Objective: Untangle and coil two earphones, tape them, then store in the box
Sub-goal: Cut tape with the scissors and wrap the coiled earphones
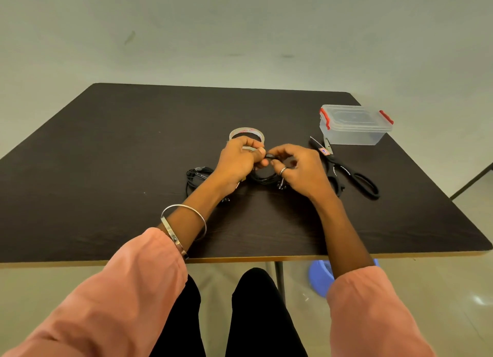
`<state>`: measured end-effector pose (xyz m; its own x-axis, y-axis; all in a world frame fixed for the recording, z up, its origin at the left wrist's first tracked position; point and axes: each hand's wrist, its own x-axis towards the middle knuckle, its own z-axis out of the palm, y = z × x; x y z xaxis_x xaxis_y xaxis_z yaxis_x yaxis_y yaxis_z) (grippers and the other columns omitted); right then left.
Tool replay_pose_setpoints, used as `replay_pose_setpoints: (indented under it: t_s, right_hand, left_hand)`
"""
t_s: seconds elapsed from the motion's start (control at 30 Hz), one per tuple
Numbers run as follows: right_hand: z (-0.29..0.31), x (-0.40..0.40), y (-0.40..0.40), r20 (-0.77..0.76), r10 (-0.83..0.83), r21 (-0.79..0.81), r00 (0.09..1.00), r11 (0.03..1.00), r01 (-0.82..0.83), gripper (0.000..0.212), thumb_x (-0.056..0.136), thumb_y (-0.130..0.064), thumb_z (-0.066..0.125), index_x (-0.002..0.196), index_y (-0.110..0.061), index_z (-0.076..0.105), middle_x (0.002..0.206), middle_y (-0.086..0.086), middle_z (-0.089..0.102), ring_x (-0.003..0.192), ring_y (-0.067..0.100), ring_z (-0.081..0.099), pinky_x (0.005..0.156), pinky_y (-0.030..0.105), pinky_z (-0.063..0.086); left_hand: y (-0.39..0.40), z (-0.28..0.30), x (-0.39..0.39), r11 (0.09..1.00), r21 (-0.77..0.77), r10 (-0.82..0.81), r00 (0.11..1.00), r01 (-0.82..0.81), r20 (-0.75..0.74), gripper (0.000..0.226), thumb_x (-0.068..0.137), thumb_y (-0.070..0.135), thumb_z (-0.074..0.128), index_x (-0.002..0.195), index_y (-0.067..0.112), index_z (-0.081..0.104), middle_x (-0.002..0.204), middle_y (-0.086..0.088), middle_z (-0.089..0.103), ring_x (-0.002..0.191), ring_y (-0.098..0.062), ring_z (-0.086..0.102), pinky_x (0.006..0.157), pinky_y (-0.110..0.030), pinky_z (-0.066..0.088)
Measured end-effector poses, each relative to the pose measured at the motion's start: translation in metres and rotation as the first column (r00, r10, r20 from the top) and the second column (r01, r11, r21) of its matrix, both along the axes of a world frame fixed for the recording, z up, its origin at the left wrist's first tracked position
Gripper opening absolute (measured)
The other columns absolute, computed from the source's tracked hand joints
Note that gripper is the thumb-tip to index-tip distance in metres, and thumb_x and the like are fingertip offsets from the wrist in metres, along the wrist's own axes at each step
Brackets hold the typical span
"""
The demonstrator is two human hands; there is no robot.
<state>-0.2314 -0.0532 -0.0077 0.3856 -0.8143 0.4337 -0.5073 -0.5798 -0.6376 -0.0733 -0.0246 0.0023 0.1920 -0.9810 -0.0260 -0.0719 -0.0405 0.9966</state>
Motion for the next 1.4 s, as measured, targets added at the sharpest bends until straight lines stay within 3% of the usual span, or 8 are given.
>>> replay_pose_setpoints:
  t_s: [0.17,0.3,0.57,0.7,0.83,0.97,1.07,1.4]
  right_hand:
    - [0.001,0.001,-0.001,0.198,-0.038,0.147,0.979,0.989,0.008,0.013,0.086,-0.010,0.068,0.098,-0.014,0.072,0.084,0.001,0.072,0.076,0.011,0.067,0.074,0.031,0.057]
    - [0.002,0.002,0.002,0.216,-0.070,0.226,0.974,0.974,0.020,0.010,0.087,-0.019,0.068,0.094,-0.016,0.074,0.080,0.002,0.072,0.074,0.014,0.066,0.073,0.033,0.056]
    - [0.005,-0.003,0.022,0.361,-0.152,0.543,0.920,0.836,-0.075,0.015,0.088,-0.013,0.066,0.085,0.001,0.073,0.066,0.013,0.063,0.052,0.017,0.055,0.041,0.022,0.044]
    - [0.008,-0.002,0.020,0.028,-0.114,0.398,0.993,0.913,0.094,0.017,0.088,-0.025,0.068,0.082,-0.011,0.076,0.071,0.010,0.070,0.061,0.020,0.059,0.053,0.025,0.045]
    - [0.017,0.013,0.012,-0.359,-0.075,0.184,0.930,0.971,0.150,0.034,0.093,-0.035,0.059,0.081,-0.006,0.072,0.072,0.016,0.064,0.073,0.028,0.058,0.062,0.029,0.040]
    - [0.021,0.034,-0.012,-0.397,-0.127,0.029,0.909,0.988,0.151,0.021,0.096,-0.016,0.050,0.104,-0.008,0.068,0.098,0.013,0.065,0.098,0.033,0.058,0.082,0.036,0.047]
    - [0.023,0.046,-0.028,-0.576,-0.023,0.013,0.817,0.999,0.037,0.039,0.093,-0.007,0.045,0.130,-0.015,0.056,0.133,0.008,0.056,0.123,0.032,0.047,0.098,0.045,0.041]
    - [0.034,-0.010,-0.024,-0.789,-0.174,-0.052,0.589,0.975,0.218,0.025,0.094,-0.012,0.051,0.110,-0.024,0.066,0.103,0.000,0.057,0.115,0.023,0.042,0.101,0.049,0.024]
  left_hand:
    - [0.004,-0.001,0.009,0.999,0.007,-0.051,0.998,0.050,0.033,0.011,0.090,0.018,0.065,0.095,0.009,0.070,0.084,-0.010,0.074,0.083,-0.023,0.069,0.080,-0.036,0.056]
    - [0.012,0.004,0.017,0.993,0.020,-0.121,0.983,0.119,0.137,0.010,0.086,0.010,0.069,0.095,0.010,0.073,0.085,-0.010,0.073,0.083,-0.021,0.071,0.067,-0.030,0.057]
    - [0.018,0.030,0.035,0.995,-0.075,-0.036,0.941,0.064,0.335,0.010,0.088,0.012,0.068,0.091,0.003,0.073,0.080,-0.012,0.073,0.071,-0.018,0.071,0.065,-0.024,0.059]
    - [0.015,0.034,0.055,0.995,-0.091,0.076,0.940,-0.048,0.334,0.009,0.088,0.011,0.066,0.092,0.007,0.073,0.078,-0.007,0.073,0.067,-0.012,0.068,0.057,-0.017,0.054]
    - [0.014,0.025,0.069,0.991,-0.050,0.131,0.936,-0.122,0.327,0.008,0.090,0.014,0.066,0.091,0.011,0.073,0.079,-0.002,0.073,0.067,-0.008,0.066,0.056,-0.017,0.052]
    - [0.014,0.014,0.079,0.981,-0.010,0.184,0.927,-0.191,0.326,0.008,0.090,0.016,0.065,0.089,0.013,0.072,0.080,-0.001,0.073,0.069,-0.009,0.065,0.058,-0.019,0.053]
    - [0.012,0.010,0.082,0.976,0.002,0.204,0.924,-0.216,0.322,0.008,0.090,0.016,0.066,0.085,0.014,0.073,0.079,0.000,0.073,0.069,-0.009,0.064,0.058,-0.020,0.052]
    - [-0.007,0.021,0.065,0.982,-0.059,0.186,0.939,-0.177,0.288,0.008,0.090,0.016,0.065,0.087,0.012,0.072,0.080,-0.002,0.073,0.069,-0.010,0.066,0.059,-0.020,0.054]
